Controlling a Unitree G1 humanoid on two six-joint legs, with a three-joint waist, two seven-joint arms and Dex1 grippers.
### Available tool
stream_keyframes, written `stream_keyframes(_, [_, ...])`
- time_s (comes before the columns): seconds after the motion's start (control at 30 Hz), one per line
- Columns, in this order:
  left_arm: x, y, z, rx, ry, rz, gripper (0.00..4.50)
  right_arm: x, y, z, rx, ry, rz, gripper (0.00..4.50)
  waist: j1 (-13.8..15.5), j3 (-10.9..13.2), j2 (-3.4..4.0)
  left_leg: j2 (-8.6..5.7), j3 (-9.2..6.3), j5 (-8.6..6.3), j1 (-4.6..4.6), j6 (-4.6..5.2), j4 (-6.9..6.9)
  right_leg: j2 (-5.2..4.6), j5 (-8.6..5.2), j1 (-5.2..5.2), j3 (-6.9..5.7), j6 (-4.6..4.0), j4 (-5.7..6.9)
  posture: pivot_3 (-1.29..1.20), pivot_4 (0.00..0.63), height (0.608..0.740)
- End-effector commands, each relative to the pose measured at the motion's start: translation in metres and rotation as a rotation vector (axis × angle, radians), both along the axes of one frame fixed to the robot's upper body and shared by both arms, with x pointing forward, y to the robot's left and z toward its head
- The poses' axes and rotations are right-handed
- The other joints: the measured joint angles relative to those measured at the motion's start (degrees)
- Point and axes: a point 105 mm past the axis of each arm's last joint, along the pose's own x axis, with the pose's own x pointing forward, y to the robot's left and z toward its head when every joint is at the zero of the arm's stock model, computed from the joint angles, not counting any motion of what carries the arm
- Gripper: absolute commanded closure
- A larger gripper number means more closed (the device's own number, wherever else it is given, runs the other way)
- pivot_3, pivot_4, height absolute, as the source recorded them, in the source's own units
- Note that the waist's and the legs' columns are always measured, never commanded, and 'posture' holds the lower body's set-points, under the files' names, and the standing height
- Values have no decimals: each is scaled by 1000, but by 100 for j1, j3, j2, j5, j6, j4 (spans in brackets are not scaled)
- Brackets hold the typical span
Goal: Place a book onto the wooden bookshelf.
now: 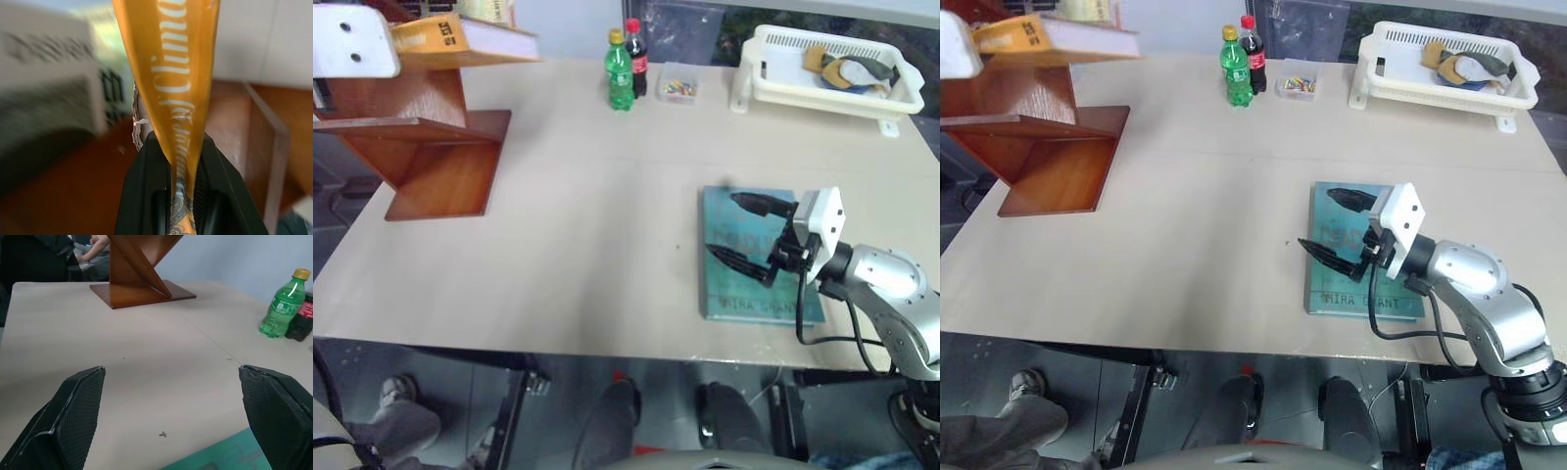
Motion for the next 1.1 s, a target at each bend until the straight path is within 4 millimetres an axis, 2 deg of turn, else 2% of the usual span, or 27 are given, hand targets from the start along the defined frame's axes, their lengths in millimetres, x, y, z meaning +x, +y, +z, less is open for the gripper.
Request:
stream_keyframes(0.03, [-13, 33, 2, 29, -7, 91, 4240, -7, 3, 9, 10, -56, 14, 0, -16, 0, 0, 0, 0, 0, 0, 0, 4, 0, 0, -2, 0, 0, 6, 0, 150, 740])
stream_keyframes(0.2, [-14, 61, -26, 7, 62, 162, 4240, -9, 7, 10, 22, -63, 8, 0, -50, 2, -3, 2, 6, 0, 0, 0, 16, 1, -1, -14, 5, 1, 41, 0, 150, 740])
stream_keyframes(0.3, [-16, 70, -32, 0, 64, 194, 4240, -13, 14, 15, 39, -81, 34, 0, -88, 5, -13, 5, 5, 0, 0, 0, 27, 2, -1, -13, 5, 2, 50, 0, 150, 740])
stream_keyframes(0.47, [-20, 84, -38, 8, 62, 256, 4240, -23, 29, 49, 154, -146, 138, 0, -229, 6, -11, 14, 16, 0, 11, 0, 32, 9, -9, -18, 15, 17, 67, 0, 150, 740])
stream_keyframes(0.63, [-17, 82, -40, -9, 53, 243, 4240, -19, 38, 65, 208, -158, 179, 0, -253, 6, -12, 31, 12, 1, 15, 1, 42, 30, -9, -33, 16, 16, 108, 0, 150, 740])
stream_keyframes(0.93, [-15, 81, -42, -22, 34, 228, 4240, -12, 44, 69, 233, -160, 198, 0, -265, 6, -12, 30, 20, 1, 16, 0, 51, 31, -1, -44, 27, 1, 135, 0, 150, 740])
stream_keyframes(1.1, [-17, 86, -46, -36, 28, 244, 4240, -12, 48, 79, 275, -178, 219, 0, -272, 6, -11, 30, 20, 1, 19, 0, 52, 32, -1, -46, 28, 1, 141, 0, 150, 740])
